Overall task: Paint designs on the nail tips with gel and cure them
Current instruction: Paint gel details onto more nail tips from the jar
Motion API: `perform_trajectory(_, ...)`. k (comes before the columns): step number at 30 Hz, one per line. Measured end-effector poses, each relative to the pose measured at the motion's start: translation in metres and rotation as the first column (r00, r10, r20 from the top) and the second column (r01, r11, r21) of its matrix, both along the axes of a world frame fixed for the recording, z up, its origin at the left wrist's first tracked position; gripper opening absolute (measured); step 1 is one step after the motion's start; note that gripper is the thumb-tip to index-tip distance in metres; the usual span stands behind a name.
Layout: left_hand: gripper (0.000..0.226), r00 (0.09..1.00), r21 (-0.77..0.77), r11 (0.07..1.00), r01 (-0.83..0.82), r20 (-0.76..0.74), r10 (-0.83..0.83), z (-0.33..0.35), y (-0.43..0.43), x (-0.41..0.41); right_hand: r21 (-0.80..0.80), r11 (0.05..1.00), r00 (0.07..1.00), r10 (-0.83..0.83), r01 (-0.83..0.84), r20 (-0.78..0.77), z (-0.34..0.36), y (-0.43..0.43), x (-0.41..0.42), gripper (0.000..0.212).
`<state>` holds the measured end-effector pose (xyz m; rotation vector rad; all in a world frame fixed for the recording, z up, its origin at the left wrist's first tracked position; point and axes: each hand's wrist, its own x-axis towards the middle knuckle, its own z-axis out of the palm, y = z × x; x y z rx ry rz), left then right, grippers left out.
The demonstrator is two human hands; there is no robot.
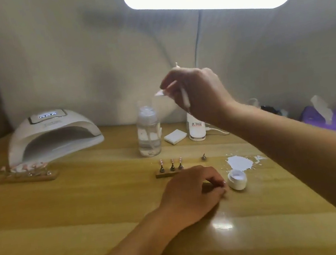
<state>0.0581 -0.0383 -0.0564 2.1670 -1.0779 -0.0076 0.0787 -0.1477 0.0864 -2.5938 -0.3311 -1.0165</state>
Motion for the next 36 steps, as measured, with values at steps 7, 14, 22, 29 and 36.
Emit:
perform_trajectory(7,0.01,0.999,0.001,0.999,0.041,-0.004,-0.041,-0.002,-0.002,0.004,-0.192,0.978,0.982,-0.113,0.082,-0.153,-0.033,0.03,0.062,0.034)
perform_trajectory(14,0.007,0.999,-0.019,0.999,0.048,-0.023,-0.048,0.001,-0.002,0.001,-0.239,0.963,0.975,-0.162,0.122,-0.154,-0.05,0.027,0.06,0.041)
perform_trajectory(22,0.007,0.999,-0.059,0.997,0.045,-0.008,-0.045,0.001,-0.001,-0.001,-0.265,0.95,0.955,-0.221,0.166,-0.196,-0.037,0.033,0.068,0.034)
perform_trajectory(29,0.008,0.998,-0.059,0.997,0.045,-0.038,-0.047,0.0,0.001,0.001,-0.255,0.964,0.944,-0.152,0.076,-0.293,-0.014,0.033,0.075,0.025)
perform_trajectory(36,0.007,0.998,-0.047,0.997,0.064,0.003,-0.064,0.001,-0.001,0.003,-0.226,0.973,0.98,-0.086,0.044,-0.181,-0.051,0.032,0.071,0.036)
